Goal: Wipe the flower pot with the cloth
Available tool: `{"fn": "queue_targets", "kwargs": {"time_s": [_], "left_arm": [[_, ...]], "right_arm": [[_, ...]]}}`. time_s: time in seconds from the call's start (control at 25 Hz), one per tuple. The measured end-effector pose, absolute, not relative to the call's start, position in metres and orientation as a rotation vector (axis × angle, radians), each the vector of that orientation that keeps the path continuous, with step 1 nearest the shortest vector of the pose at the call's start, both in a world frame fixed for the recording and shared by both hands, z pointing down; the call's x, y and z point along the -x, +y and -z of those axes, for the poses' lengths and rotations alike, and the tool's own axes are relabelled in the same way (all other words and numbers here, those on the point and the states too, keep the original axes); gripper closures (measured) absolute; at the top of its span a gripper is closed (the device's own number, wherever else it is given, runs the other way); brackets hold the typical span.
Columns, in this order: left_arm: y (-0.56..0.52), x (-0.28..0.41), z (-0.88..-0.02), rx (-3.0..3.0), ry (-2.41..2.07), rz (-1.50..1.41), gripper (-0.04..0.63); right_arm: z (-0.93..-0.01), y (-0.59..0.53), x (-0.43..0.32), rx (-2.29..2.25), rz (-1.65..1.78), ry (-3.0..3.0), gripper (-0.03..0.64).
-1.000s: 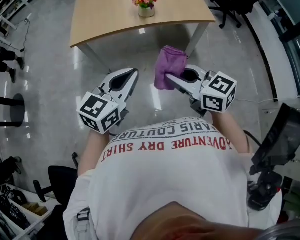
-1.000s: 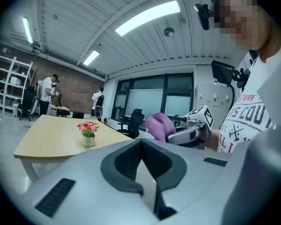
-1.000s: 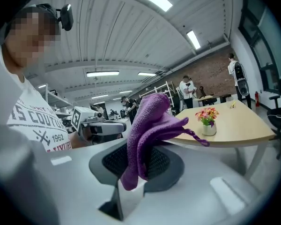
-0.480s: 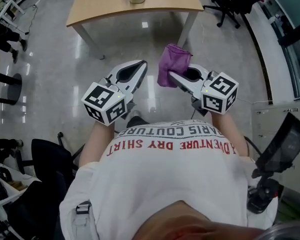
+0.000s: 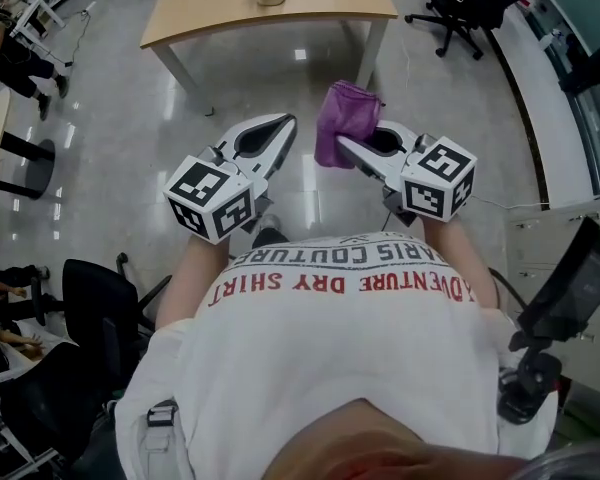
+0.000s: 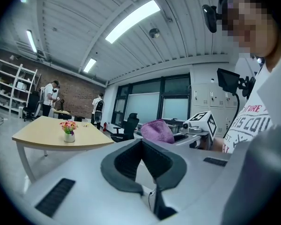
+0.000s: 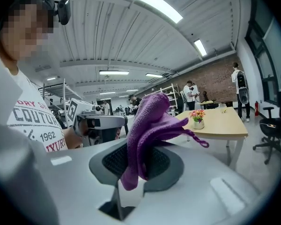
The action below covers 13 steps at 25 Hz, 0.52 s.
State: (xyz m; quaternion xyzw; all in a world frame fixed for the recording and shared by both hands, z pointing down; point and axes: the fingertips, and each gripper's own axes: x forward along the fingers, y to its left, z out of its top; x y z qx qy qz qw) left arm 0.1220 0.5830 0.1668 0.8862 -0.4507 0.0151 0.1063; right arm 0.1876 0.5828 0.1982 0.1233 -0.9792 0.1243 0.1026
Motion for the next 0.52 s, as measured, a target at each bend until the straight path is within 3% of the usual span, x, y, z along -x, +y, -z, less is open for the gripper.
{"fn": "queue_targets", "kwargs": {"time_s": [0.52], "left_arm": [[0.607, -0.140, -0.171, -2.613, -1.361, -0.081, 0.593]], "right_arm": [[-0.202, 0.606, -0.195, -0.305, -0.349, -2.895, 0.552]]}}
